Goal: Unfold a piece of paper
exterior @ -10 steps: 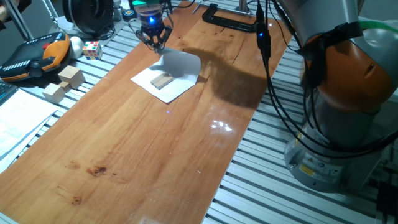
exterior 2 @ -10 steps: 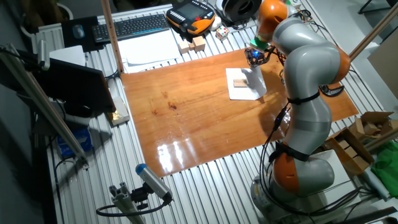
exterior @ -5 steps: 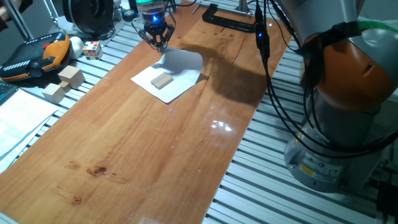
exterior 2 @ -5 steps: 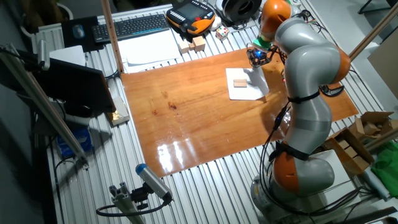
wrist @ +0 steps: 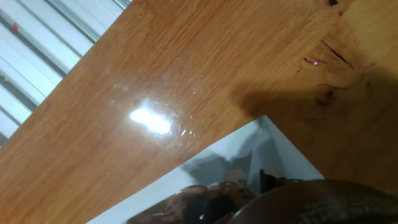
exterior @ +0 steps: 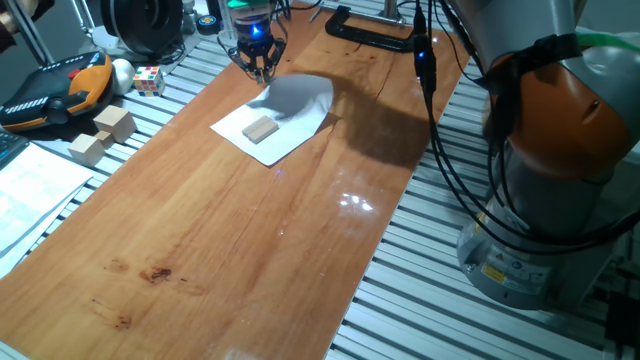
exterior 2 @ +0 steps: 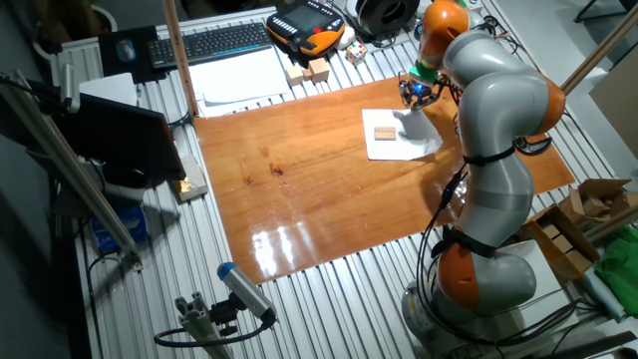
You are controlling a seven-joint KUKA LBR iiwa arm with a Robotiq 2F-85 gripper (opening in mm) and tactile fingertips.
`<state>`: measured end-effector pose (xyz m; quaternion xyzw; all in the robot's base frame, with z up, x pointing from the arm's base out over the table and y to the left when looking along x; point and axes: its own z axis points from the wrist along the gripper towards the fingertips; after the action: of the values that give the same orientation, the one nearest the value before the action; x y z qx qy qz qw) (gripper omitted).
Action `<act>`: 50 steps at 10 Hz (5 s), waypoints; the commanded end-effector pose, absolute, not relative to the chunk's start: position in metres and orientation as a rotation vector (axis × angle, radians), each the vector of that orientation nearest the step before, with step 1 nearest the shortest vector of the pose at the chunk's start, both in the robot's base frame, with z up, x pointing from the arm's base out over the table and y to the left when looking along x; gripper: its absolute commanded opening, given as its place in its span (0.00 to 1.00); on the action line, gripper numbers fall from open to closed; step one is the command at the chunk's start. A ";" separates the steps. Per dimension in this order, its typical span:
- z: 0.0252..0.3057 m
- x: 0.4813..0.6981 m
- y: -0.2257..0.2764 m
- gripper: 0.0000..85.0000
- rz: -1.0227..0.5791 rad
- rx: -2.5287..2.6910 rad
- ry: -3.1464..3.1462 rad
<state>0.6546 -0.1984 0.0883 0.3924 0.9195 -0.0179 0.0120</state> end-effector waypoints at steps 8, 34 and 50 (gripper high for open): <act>0.077 0.649 -0.209 0.41 -0.082 1.170 2.867; 0.125 0.639 -0.142 0.02 -0.048 1.105 2.821; 0.210 0.621 -0.046 0.02 -0.103 1.084 2.872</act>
<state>0.6205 -0.0554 0.2096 0.3526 0.9346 -0.0325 0.0347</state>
